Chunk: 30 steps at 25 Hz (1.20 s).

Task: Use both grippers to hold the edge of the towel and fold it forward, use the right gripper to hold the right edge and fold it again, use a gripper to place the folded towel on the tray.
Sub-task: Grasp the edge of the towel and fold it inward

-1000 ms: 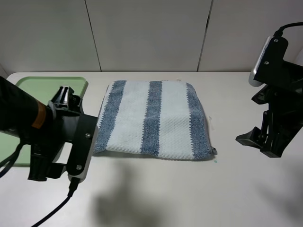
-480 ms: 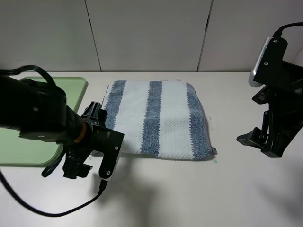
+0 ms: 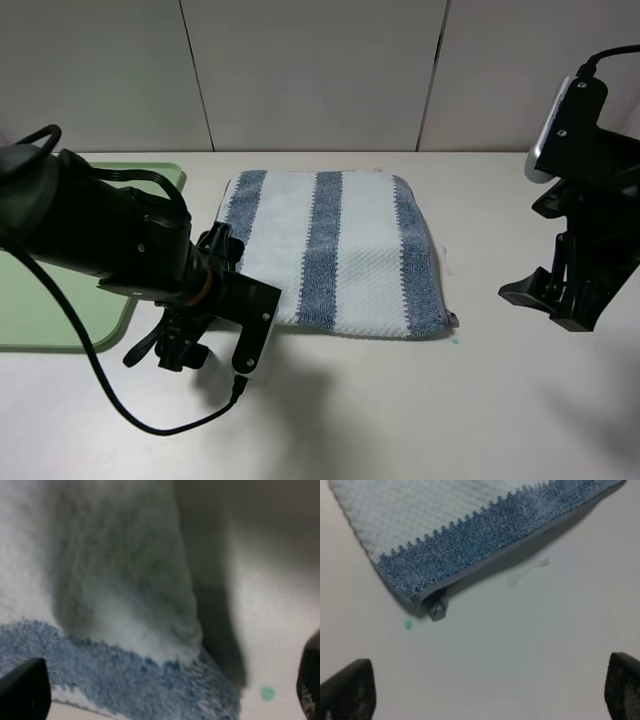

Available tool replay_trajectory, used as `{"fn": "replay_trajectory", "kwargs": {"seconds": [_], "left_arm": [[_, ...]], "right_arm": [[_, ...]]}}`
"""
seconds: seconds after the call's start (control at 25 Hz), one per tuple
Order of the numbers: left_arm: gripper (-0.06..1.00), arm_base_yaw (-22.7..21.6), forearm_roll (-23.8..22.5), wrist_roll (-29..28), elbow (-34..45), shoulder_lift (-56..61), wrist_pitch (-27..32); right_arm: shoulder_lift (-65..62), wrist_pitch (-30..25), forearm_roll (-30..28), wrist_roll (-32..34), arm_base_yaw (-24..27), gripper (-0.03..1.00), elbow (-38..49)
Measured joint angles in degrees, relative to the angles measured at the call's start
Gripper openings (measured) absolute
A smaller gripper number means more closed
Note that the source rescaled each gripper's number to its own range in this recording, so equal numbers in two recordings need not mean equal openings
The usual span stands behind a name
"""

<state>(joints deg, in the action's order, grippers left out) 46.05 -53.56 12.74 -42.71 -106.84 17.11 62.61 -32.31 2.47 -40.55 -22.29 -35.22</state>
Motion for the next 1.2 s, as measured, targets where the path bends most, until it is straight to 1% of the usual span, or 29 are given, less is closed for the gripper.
{"fn": "replay_trajectory", "kwargs": {"seconds": [0.28, 0.4, 0.52, 0.96, 1.12, 1.2], "left_arm": [[0.99, -4.5, -0.7, -1.3, -0.6, -0.3, -1.9], [0.98, -5.0, -0.7, -1.4, -0.6, -0.3, -2.1], [0.95, -5.0, -0.7, -1.4, -0.6, -0.4, -2.6], [0.71, -5.1, -0.8, -1.4, -0.6, -0.9, -2.8], [0.58, -5.3, -0.3, -1.4, -0.5, -1.3, -2.8], [0.49, -5.3, 0.3, -1.4, -0.5, -1.5, -2.8]], "right_arm": [[0.0, 1.3, 0.0, 0.0, 0.0, 1.0, 0.0], [0.0, 1.7, 0.0, 0.0, 0.0, 1.0, 0.0], [0.0, 1.7, 0.0, 0.0, 0.0, 1.0, 0.0], [0.0, 1.8, 0.0, 0.0, 0.0, 1.0, 0.0], [0.0, 1.9, 0.0, 0.0, 0.0, 1.0, 0.0], [0.0, 1.9, 0.0, 0.0, 0.0, 1.0, 0.0]]}}
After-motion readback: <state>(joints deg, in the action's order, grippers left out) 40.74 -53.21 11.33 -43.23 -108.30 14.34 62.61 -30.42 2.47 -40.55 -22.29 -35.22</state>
